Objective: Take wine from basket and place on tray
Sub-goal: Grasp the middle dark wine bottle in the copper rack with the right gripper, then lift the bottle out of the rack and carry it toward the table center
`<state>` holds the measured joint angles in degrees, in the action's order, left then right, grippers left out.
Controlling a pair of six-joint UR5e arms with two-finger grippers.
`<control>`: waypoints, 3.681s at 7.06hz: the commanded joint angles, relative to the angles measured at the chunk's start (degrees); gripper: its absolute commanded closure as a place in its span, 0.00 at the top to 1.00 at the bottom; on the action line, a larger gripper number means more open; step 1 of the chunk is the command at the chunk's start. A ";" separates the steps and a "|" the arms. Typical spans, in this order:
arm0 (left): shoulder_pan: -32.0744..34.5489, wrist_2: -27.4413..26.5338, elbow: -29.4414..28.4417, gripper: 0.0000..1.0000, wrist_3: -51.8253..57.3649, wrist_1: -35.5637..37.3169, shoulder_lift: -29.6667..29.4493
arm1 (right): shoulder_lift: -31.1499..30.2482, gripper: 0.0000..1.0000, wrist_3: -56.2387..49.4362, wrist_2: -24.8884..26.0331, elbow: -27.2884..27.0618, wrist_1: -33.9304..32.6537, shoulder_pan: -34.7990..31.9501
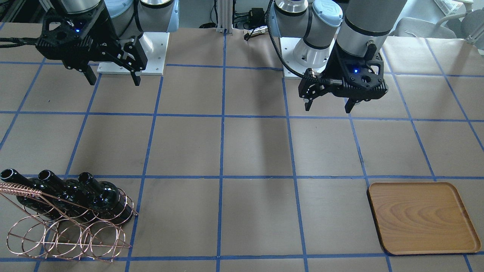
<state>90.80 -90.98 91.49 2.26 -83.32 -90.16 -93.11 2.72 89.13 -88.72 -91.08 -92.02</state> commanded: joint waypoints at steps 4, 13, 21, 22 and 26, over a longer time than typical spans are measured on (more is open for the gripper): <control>-0.01 0.01 0.00 1.00 0.20 0.00 -0.01 | 2.31 1.00 -0.26 0.34 0.56 -0.15 1.13; -0.09 -0.25 0.00 1.00 0.64 0.00 -0.10 | 22.44 0.96 -11.07 1.04 9.18 -9.47 13.01; -0.18 -0.17 0.00 1.00 0.73 0.09 -0.10 | 19.65 0.00 -10.98 1.40 15.04 -4.41 13.09; -0.36 -0.16 0.00 1.00 0.73 0.09 -0.10 | 17.37 0.00 -10.98 1.39 17.77 -0.63 13.09; -1.75 -0.43 -0.35 1.00 0.73 0.09 0.08 | 9.44 0.00 -9.67 1.57 14.92 12.21 10.83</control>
<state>90.00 -91.34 91.31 2.99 -83.15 -90.15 -82.60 -7.82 90.92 -71.66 -82.49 -79.86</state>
